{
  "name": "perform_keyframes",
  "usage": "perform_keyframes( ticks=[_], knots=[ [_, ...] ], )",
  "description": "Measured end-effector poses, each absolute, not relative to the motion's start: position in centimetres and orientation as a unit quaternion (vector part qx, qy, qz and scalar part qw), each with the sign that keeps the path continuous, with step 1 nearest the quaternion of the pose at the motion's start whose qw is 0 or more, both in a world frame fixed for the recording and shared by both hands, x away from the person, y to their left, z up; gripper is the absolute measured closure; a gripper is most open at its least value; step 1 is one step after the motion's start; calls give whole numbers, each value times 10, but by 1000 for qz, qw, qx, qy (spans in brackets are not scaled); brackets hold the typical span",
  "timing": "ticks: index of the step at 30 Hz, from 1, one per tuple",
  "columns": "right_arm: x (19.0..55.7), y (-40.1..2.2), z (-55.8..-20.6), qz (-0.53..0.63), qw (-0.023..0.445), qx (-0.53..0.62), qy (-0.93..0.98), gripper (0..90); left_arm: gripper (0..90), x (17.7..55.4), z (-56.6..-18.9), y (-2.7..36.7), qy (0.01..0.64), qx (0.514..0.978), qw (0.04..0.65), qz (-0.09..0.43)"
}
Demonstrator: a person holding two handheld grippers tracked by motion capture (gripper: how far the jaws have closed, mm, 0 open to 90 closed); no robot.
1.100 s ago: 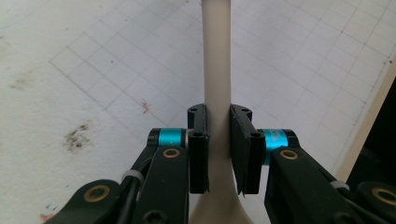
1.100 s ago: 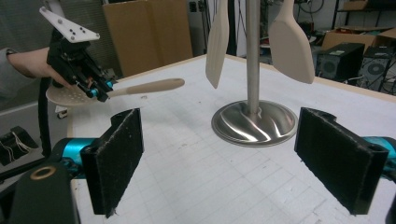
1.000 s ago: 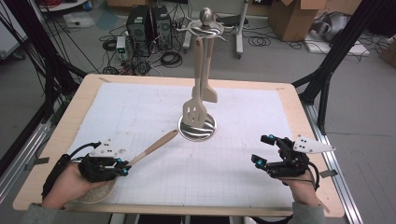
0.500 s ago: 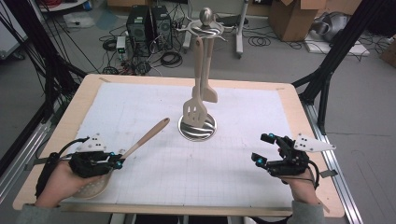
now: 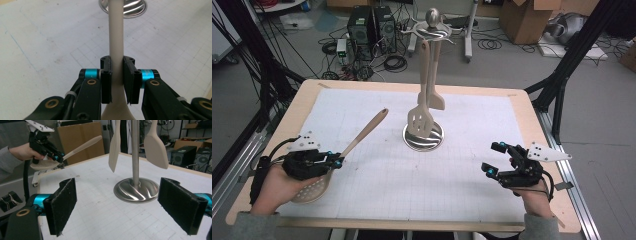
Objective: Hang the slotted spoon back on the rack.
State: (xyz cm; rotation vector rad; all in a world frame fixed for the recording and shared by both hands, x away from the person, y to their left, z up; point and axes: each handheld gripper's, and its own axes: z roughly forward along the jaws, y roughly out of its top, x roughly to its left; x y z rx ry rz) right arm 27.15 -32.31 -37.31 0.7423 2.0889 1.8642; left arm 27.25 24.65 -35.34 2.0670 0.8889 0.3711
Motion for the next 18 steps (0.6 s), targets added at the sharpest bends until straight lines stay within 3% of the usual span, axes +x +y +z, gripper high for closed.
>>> perform_keyframes(
  ticks=[18],
  knots=[
    [272,-322,-371,644,118,251,713,148,778,283,-325,236,348,806,445,181]
  ],
)
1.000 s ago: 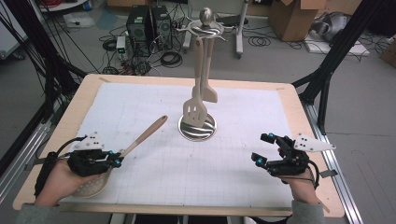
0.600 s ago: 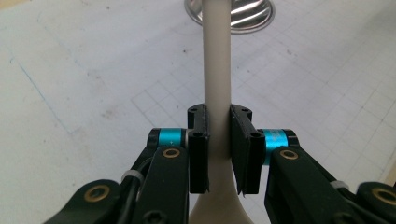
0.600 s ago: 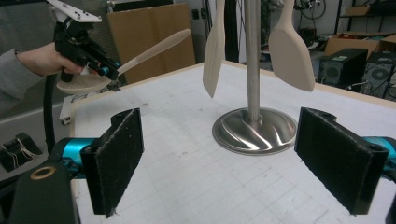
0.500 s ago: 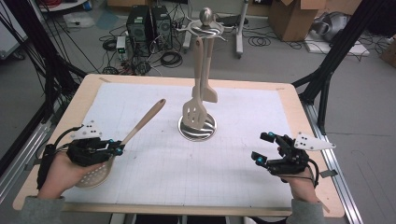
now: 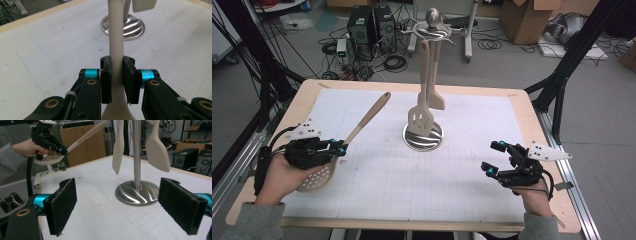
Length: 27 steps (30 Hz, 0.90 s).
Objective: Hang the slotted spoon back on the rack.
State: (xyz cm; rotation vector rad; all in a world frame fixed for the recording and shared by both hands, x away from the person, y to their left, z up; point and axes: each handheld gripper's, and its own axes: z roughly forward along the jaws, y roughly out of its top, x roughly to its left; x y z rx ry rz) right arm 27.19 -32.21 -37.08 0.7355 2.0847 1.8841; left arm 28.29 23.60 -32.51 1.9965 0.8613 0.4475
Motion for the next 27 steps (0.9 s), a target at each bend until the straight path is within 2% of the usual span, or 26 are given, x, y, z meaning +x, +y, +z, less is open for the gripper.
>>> perform_keyframes(
  ticks=[9,27],
  knots=[
    [272,-325,-371,648,120,251,710,148,778,293,-315,233,353,797,453,187],
    [271,-327,-371,647,114,255,710,148,778,298,-276,236,319,800,473,186]
  ],
)
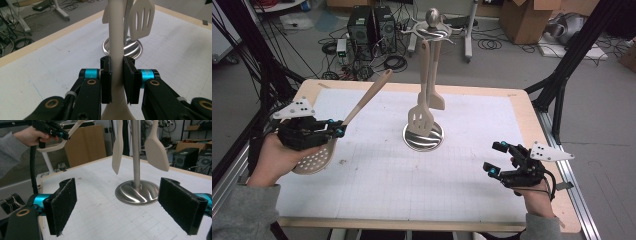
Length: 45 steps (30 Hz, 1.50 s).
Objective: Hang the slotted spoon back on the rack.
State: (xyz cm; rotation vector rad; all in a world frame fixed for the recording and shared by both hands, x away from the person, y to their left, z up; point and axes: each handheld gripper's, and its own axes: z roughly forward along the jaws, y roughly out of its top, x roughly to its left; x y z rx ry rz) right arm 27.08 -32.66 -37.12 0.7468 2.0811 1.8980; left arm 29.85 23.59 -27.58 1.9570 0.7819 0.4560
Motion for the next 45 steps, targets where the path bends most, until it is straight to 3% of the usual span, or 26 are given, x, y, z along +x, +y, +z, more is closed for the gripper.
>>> perform_keyframes(
  ticks=[45],
  knots=[
    [271,-337,-374,646,115,271,705,148,777,321,-206,237,295,773,540,154]
  ],
)
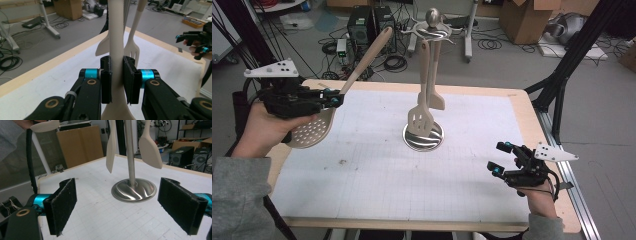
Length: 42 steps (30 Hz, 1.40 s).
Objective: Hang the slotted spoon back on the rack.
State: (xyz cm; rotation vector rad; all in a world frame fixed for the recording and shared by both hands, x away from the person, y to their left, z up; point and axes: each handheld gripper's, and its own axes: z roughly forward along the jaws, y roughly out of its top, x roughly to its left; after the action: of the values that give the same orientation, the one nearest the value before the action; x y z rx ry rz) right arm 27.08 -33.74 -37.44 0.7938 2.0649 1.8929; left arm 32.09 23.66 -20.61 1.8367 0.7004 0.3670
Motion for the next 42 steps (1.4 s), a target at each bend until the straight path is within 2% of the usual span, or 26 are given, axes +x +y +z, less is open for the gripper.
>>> perform_keyframes(
  ticks=[15,42],
  knots=[
    [271,-340,-375,646,115,273,704,148,778,329,-199,222,282,778,543,145],
    [271,-340,-375,648,118,271,702,148,778,341,-214,204,282,794,522,131]
  ],
)
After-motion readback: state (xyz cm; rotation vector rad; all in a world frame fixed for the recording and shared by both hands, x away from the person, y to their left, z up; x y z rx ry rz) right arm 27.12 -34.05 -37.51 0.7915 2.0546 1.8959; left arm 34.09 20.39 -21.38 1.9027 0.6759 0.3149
